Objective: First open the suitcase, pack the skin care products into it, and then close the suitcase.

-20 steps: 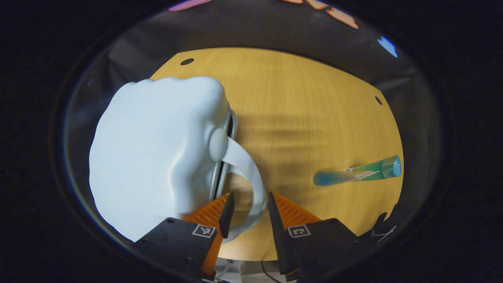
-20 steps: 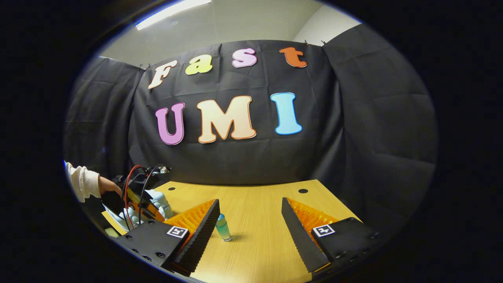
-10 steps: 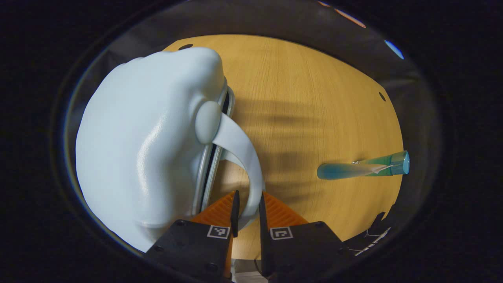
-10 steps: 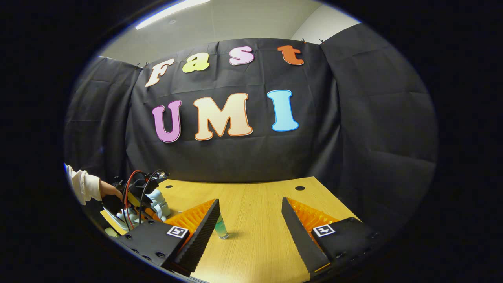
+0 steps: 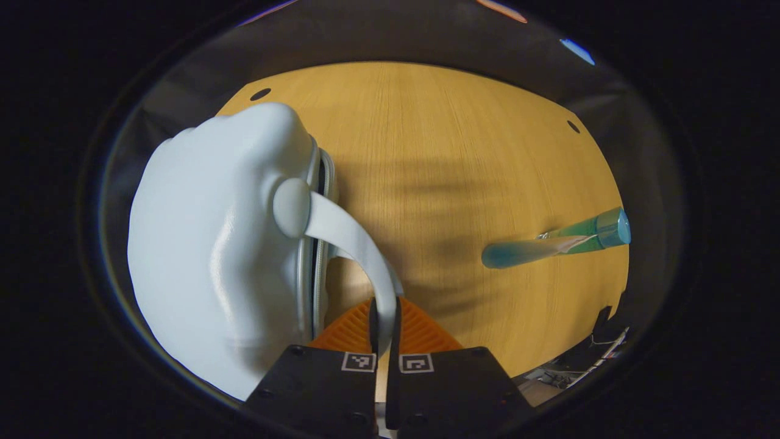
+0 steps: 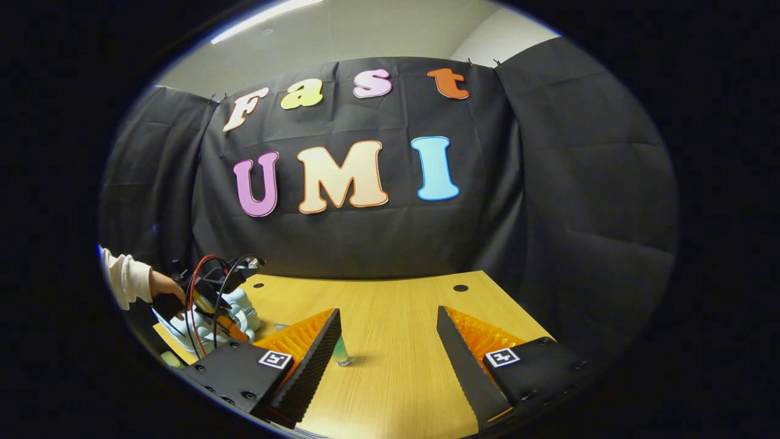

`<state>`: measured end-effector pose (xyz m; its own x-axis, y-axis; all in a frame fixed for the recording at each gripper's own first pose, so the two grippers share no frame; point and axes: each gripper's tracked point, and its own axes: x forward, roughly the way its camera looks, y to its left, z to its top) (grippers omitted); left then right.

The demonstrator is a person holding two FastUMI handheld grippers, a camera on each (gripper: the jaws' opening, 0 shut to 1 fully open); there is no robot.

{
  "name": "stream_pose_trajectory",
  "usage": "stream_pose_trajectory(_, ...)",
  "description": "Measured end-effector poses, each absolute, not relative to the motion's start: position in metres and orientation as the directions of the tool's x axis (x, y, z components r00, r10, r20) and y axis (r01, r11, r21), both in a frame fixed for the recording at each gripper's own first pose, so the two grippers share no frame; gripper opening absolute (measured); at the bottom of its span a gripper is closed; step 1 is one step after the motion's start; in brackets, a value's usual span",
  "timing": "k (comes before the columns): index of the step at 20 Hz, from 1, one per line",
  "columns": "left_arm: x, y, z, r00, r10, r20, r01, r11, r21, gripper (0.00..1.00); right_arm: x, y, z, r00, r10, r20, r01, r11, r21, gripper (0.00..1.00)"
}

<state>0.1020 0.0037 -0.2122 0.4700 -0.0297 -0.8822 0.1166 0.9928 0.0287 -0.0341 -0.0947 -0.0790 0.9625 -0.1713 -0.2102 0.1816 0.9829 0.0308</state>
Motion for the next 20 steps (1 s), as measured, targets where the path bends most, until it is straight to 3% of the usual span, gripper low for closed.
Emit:
stream_pose_trajectory(14,0.083,-0.008,-0.083,0.555,-0.243,-0.795,0.156,0.970,-0.188,0.00,-0.026,-0.076,-0.082,0.967,-0.125,-0.220,0.134,0.991,0.027,0.99)
stream_pose_trajectory(20,0.075,0.040,-0.013,0.639,-0.249,-0.728,0.123,0.967,-0.223,0.00,-0.021,-0.063,-0.082,0.970,-0.097,-0.223,0.103,0.995,0.017,1.00)
